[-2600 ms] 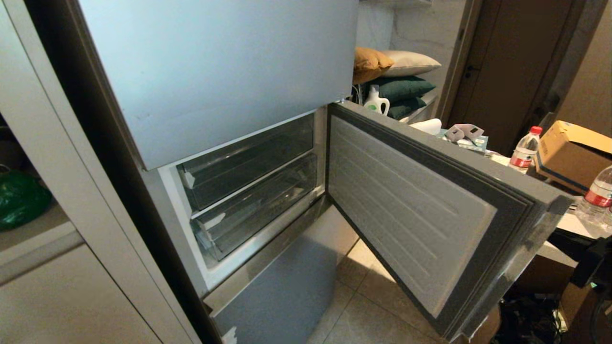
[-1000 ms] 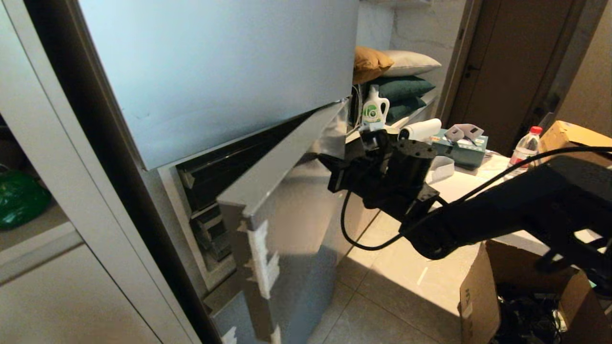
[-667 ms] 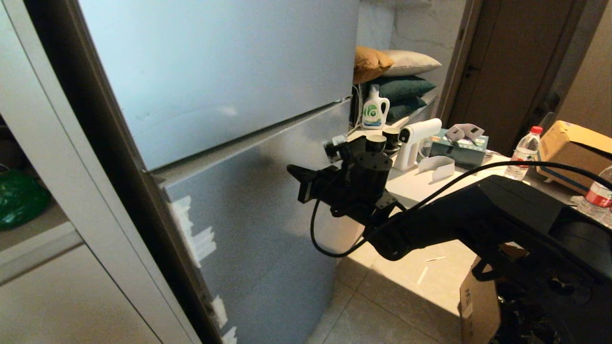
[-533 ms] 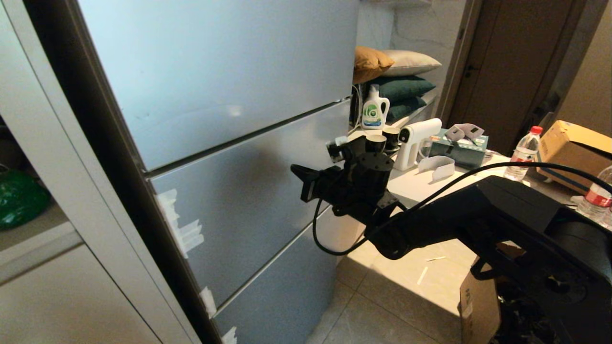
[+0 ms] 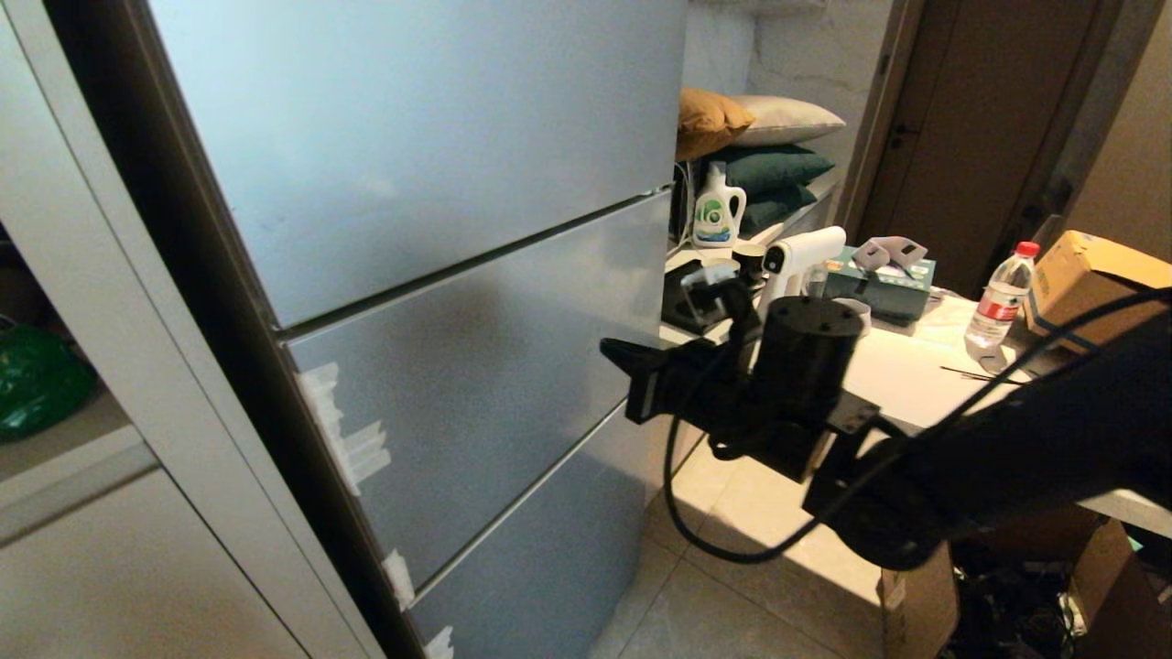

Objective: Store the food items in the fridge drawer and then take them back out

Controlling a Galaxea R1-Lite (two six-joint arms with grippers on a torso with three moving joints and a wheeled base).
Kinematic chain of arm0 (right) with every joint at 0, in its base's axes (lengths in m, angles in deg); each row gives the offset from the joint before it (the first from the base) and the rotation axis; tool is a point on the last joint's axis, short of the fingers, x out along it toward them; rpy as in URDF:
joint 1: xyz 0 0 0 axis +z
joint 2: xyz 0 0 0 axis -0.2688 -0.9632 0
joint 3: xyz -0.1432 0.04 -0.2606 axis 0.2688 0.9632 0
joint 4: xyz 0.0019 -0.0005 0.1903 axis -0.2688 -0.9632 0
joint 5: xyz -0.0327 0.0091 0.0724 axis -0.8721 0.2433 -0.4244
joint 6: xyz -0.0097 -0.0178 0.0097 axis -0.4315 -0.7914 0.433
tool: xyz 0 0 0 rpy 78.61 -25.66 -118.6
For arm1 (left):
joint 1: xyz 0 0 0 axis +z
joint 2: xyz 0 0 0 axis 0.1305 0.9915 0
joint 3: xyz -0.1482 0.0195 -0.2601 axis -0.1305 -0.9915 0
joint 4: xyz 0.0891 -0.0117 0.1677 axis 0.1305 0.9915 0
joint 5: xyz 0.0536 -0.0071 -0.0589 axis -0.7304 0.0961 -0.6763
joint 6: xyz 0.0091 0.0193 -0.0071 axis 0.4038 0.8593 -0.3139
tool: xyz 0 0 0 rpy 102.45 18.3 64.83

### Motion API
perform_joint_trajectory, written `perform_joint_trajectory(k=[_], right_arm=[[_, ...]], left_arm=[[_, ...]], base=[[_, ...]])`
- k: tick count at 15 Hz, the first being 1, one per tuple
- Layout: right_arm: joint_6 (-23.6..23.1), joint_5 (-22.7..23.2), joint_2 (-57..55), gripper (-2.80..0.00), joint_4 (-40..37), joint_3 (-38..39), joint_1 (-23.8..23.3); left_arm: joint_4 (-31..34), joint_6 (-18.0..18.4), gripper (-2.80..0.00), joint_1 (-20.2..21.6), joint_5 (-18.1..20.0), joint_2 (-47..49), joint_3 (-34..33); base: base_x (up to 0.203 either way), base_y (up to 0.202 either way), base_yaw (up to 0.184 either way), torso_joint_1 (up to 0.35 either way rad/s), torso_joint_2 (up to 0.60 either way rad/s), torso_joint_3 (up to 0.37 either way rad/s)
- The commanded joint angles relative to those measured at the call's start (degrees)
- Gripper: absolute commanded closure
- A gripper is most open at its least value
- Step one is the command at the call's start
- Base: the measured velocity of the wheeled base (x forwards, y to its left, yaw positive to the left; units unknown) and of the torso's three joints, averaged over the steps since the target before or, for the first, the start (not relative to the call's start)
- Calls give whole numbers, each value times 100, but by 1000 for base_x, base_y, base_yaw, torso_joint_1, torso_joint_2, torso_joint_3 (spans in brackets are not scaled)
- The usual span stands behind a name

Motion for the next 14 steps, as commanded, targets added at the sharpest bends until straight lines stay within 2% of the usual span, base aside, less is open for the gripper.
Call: perform_joint_trajectory(k=[1, 2, 4, 6, 8, 11, 13, 14], right_arm=[[-51, -534, 2296, 0, -342, 1341, 6], [-120, -769, 3140, 0, -639, 1896, -73], [-326, -1017, 4806, 0, -1260, 2974, -523], [-512, -898, 6449, 0, -1859, 4210, -1431], [-641, -604, 7842, 0, -2632, 5027, -2274], [-832, -344, 9604, 0, -4340, 5549, -3039], [-890, -679, 10040, 0, -5423, 5794, -3377], [-909, -748, 10277, 0, -5653, 5833, -3525]], left_arm=[[5, -3, 0, 0, -2, 0, -1], [5, -3, 0, 0, -2, 0, 2], [5, -3, 0, 0, -2, 0, 0], [5, -3, 0, 0, -2, 0, -1], [5, -3, 0, 0, -2, 0, 7], [5, -3, 0, 0, -2, 0, -1], [5, -3, 0, 0, -2, 0, -1], [5, -3, 0, 0, -2, 0, -1]], base=[[0, 0, 0, 0, 0, 0], [0, 0, 0, 0, 0, 0], [0, 0, 0, 0, 0, 0], [0, 0, 0, 0, 0, 0], [0, 0, 0, 0, 0, 0], [0, 0, 0, 0, 0, 0], [0, 0, 0, 0, 0, 0], [0, 0, 0, 0, 0, 0]])
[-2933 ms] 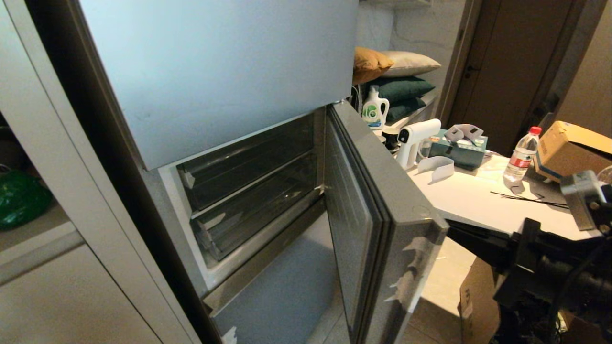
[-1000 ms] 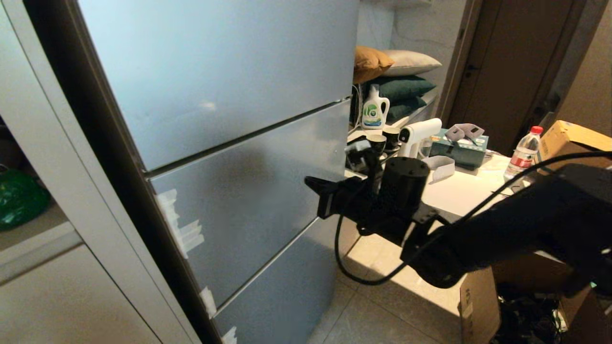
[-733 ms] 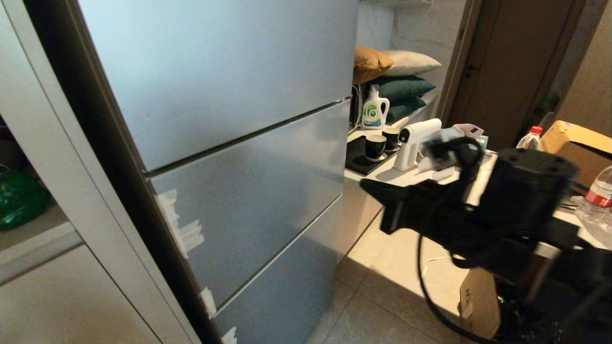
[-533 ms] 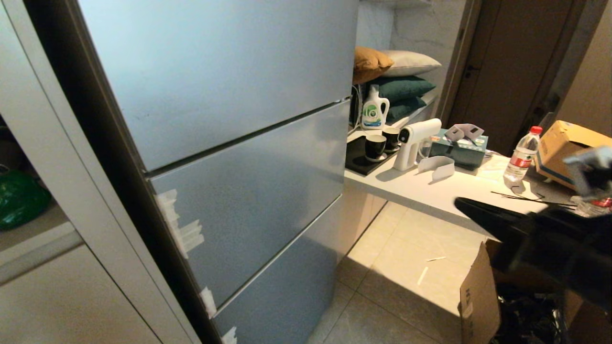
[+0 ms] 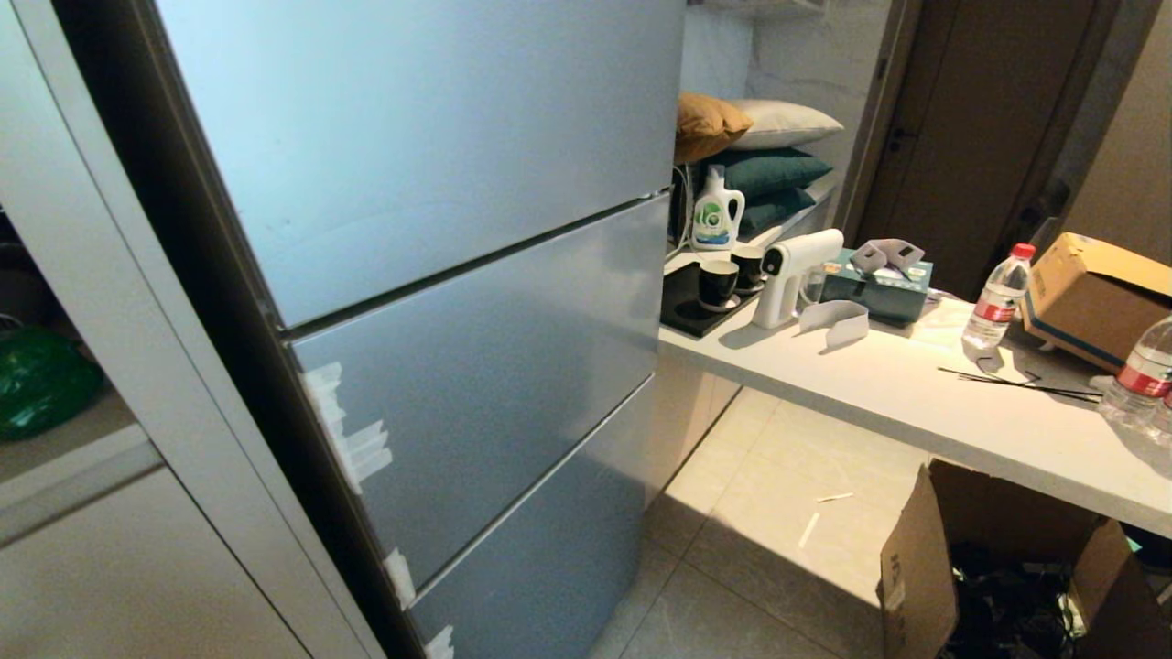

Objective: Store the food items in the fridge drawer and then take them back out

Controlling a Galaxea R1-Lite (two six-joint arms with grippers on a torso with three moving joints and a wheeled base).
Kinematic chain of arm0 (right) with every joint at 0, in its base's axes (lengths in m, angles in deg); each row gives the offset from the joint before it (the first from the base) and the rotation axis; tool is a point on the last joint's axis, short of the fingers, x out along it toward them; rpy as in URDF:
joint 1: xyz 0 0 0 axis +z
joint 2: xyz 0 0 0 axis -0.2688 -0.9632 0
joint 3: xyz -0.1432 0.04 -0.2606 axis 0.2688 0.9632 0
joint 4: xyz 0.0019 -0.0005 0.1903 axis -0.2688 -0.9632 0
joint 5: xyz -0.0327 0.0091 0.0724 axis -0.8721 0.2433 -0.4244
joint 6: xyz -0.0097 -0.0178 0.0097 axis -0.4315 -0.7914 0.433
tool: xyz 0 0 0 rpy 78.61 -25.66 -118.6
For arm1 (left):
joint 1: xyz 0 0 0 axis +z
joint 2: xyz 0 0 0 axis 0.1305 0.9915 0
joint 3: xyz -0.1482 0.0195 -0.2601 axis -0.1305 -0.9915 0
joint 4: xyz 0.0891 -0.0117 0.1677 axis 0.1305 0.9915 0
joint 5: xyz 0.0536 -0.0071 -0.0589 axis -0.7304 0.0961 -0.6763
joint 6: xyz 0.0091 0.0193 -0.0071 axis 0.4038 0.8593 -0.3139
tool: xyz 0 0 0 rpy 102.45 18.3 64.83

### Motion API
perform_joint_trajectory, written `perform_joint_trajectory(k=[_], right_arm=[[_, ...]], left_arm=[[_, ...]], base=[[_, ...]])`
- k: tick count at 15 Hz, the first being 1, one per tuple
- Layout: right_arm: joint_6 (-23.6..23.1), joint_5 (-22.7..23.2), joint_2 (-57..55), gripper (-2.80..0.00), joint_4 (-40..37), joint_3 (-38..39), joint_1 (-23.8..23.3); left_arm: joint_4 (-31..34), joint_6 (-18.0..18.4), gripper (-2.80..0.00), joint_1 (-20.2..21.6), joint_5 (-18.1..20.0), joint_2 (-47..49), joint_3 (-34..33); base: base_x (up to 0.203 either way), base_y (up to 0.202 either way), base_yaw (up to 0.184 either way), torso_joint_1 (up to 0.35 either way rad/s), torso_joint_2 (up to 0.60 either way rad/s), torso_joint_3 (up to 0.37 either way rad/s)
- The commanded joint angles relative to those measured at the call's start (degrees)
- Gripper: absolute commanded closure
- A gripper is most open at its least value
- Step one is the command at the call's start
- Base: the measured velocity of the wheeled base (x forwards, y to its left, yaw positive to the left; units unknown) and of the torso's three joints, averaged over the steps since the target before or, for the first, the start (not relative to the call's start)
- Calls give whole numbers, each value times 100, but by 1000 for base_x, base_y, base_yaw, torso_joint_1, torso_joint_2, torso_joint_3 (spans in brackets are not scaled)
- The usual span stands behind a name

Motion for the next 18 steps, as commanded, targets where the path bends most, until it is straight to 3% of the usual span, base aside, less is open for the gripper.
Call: perform_joint_trajectory(k=[1, 5, 12, 18], right_arm=[[-52, -74, 1149, 0, -476, 205, -335], [-556, 34, 1939, 0, -568, 232, -479], [-519, 9, 1934, 0, -578, 233, -484], [-141, 12, 1934, 0, -557, 233, -484]], left_arm=[[5, -4, 0, 0, -2, 0, -1], [5, -4, 0, 0, -2, 0, -1], [5, -4, 0, 0, -2, 0, -1], [5, -4, 0, 0, -2, 0, -1]], base=[[0, 0, 0, 0, 0, 0], [0, 0, 0, 0, 0, 0], [0, 0, 0, 0, 0, 0], [0, 0, 0, 0, 0, 0]])
